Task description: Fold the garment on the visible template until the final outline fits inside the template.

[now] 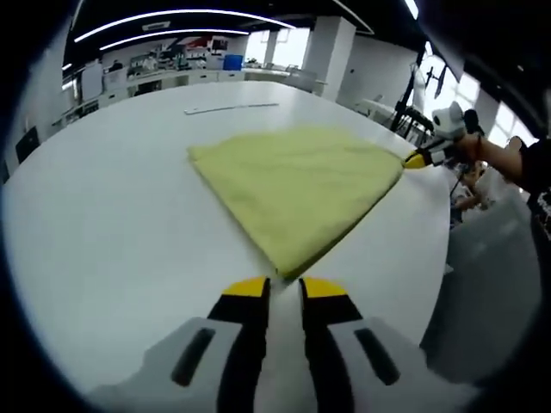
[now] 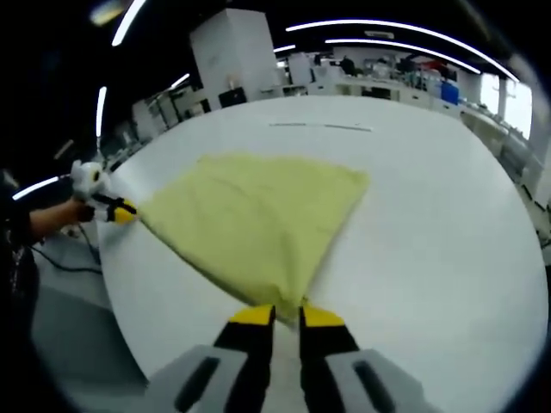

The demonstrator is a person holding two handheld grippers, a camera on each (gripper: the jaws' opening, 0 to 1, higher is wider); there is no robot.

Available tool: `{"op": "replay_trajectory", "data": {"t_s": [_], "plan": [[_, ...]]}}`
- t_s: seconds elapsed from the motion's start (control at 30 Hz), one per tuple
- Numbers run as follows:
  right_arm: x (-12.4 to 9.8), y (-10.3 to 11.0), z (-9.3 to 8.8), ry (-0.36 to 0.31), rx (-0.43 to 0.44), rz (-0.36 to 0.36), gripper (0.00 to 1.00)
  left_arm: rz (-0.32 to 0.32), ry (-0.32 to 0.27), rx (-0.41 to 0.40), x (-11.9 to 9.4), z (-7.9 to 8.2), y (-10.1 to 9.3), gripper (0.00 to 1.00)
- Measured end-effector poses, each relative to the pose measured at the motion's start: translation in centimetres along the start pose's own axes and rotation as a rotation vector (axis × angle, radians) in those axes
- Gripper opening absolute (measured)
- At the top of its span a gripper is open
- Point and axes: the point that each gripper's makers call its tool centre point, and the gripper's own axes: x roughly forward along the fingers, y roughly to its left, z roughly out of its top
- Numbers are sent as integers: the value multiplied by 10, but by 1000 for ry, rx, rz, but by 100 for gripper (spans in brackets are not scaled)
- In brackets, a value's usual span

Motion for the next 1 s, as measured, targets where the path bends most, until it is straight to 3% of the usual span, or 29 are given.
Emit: {"op": "replay_trajectory", "data": {"t_s": [0.07, 0.17, 0.37, 0.47, 0.57, 0.83, 1.0], "plan": [[-2, 5, 3, -11, -30, 7, 27, -7, -5, 1, -2, 1, -3, 20], [-4, 15, 7, -19, -84, 12, 49, 1, -14, 8, -4, 5, -6, 30], [-9, 30, 8, -24, -128, 35, 74, -4, -56, 10, -8, 18, -13, 48], [-17, 42, 13, -40, -144, 47, 80, -15, -107, -26, -14, 29, -20, 56], [-25, 48, 19, -60, -148, 48, 84, -16, -123, -40, -19, 34, -23, 63], [-44, 58, 32, -99, -150, 33, 92, 1, -144, -77, -41, 44, -30, 80], [-54, 61, 37, -119, -129, 14, 94, 35, -141, -124, -49, 42, -29, 86]]}}
